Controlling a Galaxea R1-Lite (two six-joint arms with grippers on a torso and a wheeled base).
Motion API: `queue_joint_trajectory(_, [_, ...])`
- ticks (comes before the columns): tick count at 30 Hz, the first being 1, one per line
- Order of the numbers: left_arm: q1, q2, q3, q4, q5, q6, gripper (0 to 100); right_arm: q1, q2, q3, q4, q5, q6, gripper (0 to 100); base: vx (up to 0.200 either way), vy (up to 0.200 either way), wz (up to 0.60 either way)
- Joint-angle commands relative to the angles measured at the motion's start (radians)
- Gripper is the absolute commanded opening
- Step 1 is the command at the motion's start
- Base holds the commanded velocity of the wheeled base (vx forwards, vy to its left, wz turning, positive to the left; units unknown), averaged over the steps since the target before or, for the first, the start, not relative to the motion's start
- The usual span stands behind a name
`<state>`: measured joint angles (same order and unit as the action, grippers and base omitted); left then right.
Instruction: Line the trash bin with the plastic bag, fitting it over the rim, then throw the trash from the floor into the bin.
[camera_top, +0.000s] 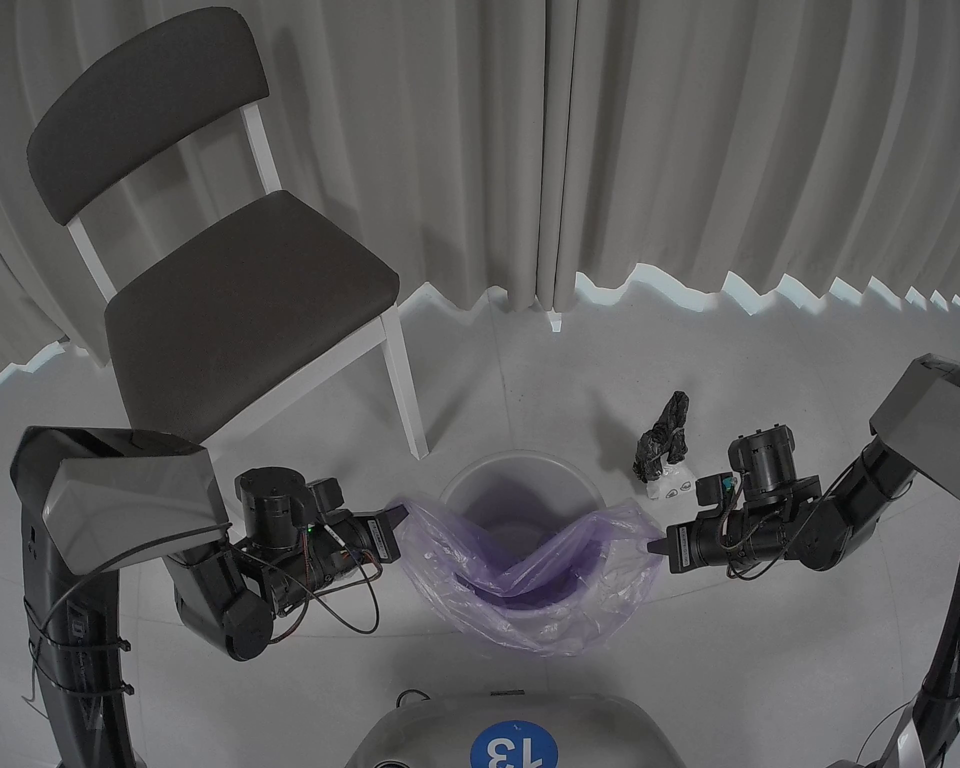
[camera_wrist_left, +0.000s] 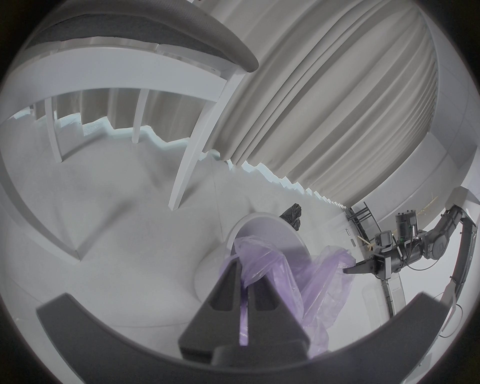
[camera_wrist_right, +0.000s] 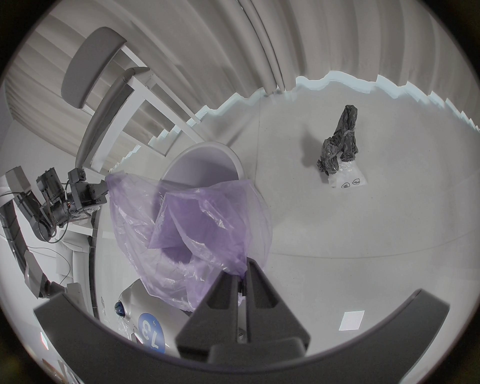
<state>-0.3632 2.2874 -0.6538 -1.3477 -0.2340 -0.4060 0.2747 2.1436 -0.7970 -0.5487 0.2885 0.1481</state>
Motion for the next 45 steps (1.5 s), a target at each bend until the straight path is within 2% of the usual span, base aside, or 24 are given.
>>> queue_joint_trajectory(1, [0.000, 0.037, -0.095, 0.013, 0.001, 0.001, 0, 0.000, 0.073, -0.053, -0.020, 0.000, 0.001, 0, 0.000, 0.000, 0.00])
queue_joint_trajectory(6, [-0.010, 0.043, -0.158, 0.065, -0.001, 0.001, 0, -0.003, 0.111, -0.105, -0.019, 0.000, 0.013, 0, 0.000, 0.000, 0.00])
queue_joint_trajectory(7, [-0.034, 0.043, -0.210, 0.124, 0.001, -0.001, 0, -0.009, 0.150, -0.139, -0.017, 0.000, 0.036, 0, 0.000, 0.000, 0.00])
queue_joint_trajectory(12, [-0.069, 0.046, -0.254, 0.150, 0.001, 0.001, 0, -0.049, 0.170, -0.159, -0.019, 0.001, 0.038, 0, 0.000, 0.000, 0.00])
queue_joint_trajectory(20, [-0.111, 0.007, -0.224, 0.165, 0.013, 0.003, 0, -0.126, 0.159, -0.162, -0.011, 0.008, 0.033, 0, 0.000, 0.000, 0.00])
queue_joint_trajectory(28, [-0.114, -0.002, -0.219, 0.168, 0.021, 0.003, 0, -0.141, 0.157, -0.172, -0.011, 0.027, 0.036, 0, 0.000, 0.000, 0.00])
queue_joint_trajectory(36, [-0.014, 0.043, -0.205, 0.170, 0.009, 0.007, 0, -0.043, 0.137, -0.116, -0.017, 0.029, 0.036, 0, 0.000, 0.000, 0.00])
queue_joint_trajectory(40, [0.010, 0.058, -0.216, 0.173, 0.009, 0.007, 0, 0.020, 0.148, -0.110, -0.020, 0.024, 0.041, 0, 0.000, 0.000, 0.00])
queue_joint_trajectory(45, [0.027, 0.009, -0.207, 0.211, 0.007, 0.007, 0, 0.047, 0.134, -0.106, -0.020, 0.021, 0.048, 0, 0.000, 0.000, 0.00])
